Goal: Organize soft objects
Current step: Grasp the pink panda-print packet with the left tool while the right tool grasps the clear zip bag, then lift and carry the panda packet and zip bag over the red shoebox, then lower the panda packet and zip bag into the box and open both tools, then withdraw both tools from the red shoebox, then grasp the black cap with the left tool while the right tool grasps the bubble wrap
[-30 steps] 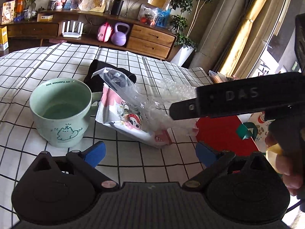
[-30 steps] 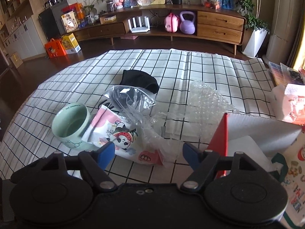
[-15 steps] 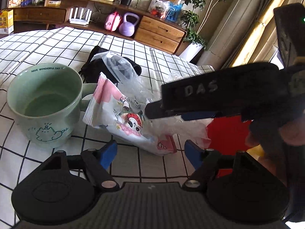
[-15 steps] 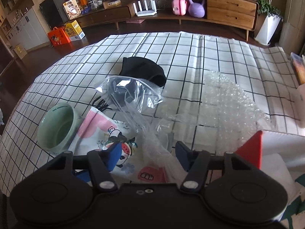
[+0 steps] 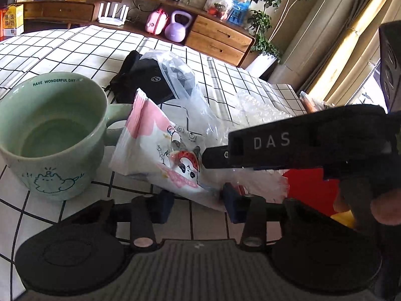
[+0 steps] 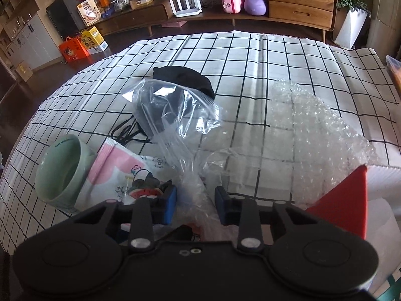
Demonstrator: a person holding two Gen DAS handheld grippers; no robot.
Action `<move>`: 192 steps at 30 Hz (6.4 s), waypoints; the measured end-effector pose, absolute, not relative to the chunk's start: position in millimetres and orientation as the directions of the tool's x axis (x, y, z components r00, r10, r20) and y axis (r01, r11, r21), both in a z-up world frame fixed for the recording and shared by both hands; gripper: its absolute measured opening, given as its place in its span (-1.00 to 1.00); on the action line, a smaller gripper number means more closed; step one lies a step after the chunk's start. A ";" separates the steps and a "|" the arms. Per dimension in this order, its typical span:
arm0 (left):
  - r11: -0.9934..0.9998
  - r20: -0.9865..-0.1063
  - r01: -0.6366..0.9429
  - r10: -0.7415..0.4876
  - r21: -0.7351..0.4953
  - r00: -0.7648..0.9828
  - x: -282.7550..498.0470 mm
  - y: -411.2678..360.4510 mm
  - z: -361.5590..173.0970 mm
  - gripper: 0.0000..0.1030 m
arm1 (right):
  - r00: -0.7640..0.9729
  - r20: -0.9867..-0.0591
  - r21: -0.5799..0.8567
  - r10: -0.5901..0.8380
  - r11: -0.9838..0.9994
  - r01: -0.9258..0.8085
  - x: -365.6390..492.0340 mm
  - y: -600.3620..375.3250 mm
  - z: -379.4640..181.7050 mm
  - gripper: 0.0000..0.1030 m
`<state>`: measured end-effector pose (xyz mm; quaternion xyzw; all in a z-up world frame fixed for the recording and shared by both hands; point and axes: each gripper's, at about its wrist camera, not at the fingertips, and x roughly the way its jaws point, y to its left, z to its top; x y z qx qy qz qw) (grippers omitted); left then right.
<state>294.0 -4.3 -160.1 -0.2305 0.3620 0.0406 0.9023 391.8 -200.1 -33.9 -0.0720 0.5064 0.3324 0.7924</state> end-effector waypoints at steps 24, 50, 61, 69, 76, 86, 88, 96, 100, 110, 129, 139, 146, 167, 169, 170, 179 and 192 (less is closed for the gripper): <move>0.918 -0.618 -0.166 -0.101 -0.361 0.780 266.1 -1.0 -128.4 -0.64 | 0.404 -0.726 0.266 0.557 0.769 -0.582 334.8 -260.5 46.4 -0.48; 0.902 -0.531 0.096 -0.330 -0.421 0.781 201.5 -18.6 -17.4 -0.65 | 0.586 -0.660 0.189 0.470 0.859 -0.476 261.5 -402.7 118.5 -0.48; 0.884 -0.543 0.228 -0.436 -0.408 0.717 216.2 -71.8 -4.1 -0.65 | 0.655 -0.659 0.149 0.370 0.917 -0.369 251.9 -457.7 117.8 -0.48; 0.871 -0.577 0.310 -0.487 -0.381 0.656 231.0 -119.5 -12.0 -0.65 | 0.670 -0.677 0.123 0.305 0.944 -0.305 262.1 -485.8 102.9 -0.48; 0.872 -0.652 0.359 -0.488 -0.333 0.580 255.3 -154.3 -25.6 -0.65 | 0.666 -0.700 0.100 0.258 0.959 -0.267 278.9 -497.0 85.3 -0.48; 0.891 -0.721 0.361 -0.440 -0.276 0.535 289.2 -178.9 -47.3 -0.66 | 0.631 -0.747 0.074 0.209 0.969 -0.234 314.7 -487.3 51.5 -0.48; 0.896 -0.730 0.352 -0.430 -0.272 0.530 294.0 -180.8 -53.4 -0.66 | 0.622 -0.755 0.077 0.207 0.970 -0.230 319.8 -483.7 44.9 -0.49; 0.902 -0.734 0.342 -0.419 -0.266 0.534 306.1 -180.2 -66.5 -0.66 | 0.576 -0.777 0.117 0.253 0.957 -0.264 329.2 -469.2 20.1 -0.52; 0.902 -0.741 0.343 -0.416 -0.262 0.528 308.8 -179.9 -71.6 -0.66 | 0.544 -0.794 0.120 0.271 0.947 -0.297 325.6 -460.6 9.6 -0.53; 0.915 -0.762 0.313 -0.389 -0.254 0.518 301.1 -170.6 -77.5 -0.65 | 0.519 -0.799 0.131 0.302 0.931 -0.341 307.9 -454.1 15.1 -0.27; 0.902 -0.703 0.343 -0.423 -0.264 0.571 267.1 -162.7 -49.7 0.18 | 0.548 -0.760 0.164 0.348 0.919 -0.358 269.2 -459.9 47.7 0.23; 0.899 -0.683 0.344 -0.431 -0.271 0.590 238.5 -139.6 -30.4 0.21 | 0.569 -0.724 0.185 0.391 0.904 -0.386 245.3 -451.0 76.7 0.50; 0.906 -0.657 0.326 -0.422 -0.271 0.625 210.5 -107.6 -12.6 0.44 | 0.575 -0.691 0.209 0.439 0.882 -0.422 222.2 -432.5 98.7 0.76; 0.966 -0.649 0.175 -0.256 -0.188 0.716 209.3 46.5 22.9 0.97 | 0.530 -0.690 0.191 0.493 0.830 -0.524 236.6 -338.7 120.2 0.99; 0.966 -0.659 0.182 -0.260 -0.186 0.706 219.4 57.6 23.2 1.00 | 0.519 -0.696 0.193 0.496 0.825 -0.531 245.1 -330.6 119.3 0.99; 0.965 -0.667 0.189 -0.262 -0.182 0.698 225.1 62.3 22.9 1.00 | 0.519 -0.698 0.188 0.494 0.825 -0.533 249.9 -325.7 119.2 0.99; 0.977 -0.719 0.170 -0.209 -0.127 0.663 291.8 95.3 15.1 1.00 | 0.528 -0.722 0.139 0.447 0.841 -0.523 309.2 -294.1 114.8 0.99; 0.982 -0.830 0.158 -0.176 -0.108 0.529 403.6 95.4 -39.1 1.00 | 0.468 -0.812 0.074 0.348 0.857 -0.510 408.7 -259.7 65.4 0.99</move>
